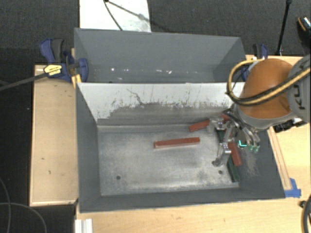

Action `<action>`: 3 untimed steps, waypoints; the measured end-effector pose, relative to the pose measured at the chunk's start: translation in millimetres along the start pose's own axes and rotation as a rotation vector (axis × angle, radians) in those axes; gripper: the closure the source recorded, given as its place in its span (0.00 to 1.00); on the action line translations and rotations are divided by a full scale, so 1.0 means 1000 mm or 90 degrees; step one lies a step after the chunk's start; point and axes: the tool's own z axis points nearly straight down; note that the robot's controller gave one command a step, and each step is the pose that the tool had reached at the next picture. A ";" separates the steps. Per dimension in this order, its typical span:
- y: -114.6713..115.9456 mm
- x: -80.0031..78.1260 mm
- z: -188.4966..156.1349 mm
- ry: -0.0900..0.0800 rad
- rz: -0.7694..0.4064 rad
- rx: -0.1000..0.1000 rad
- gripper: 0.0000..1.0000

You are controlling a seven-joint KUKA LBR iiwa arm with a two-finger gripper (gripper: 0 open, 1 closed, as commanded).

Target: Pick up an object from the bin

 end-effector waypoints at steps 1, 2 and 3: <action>0.062 -0.028 -0.042 -0.008 -0.190 0.000 0.00; 0.078 -0.035 0.080 -0.001 -0.292 0.000 0.00; 0.077 -0.037 0.076 -0.005 -0.291 0.001 1.00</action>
Offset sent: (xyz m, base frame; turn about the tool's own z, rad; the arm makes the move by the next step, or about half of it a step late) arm 0.0273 0.0593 0.0405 -0.2974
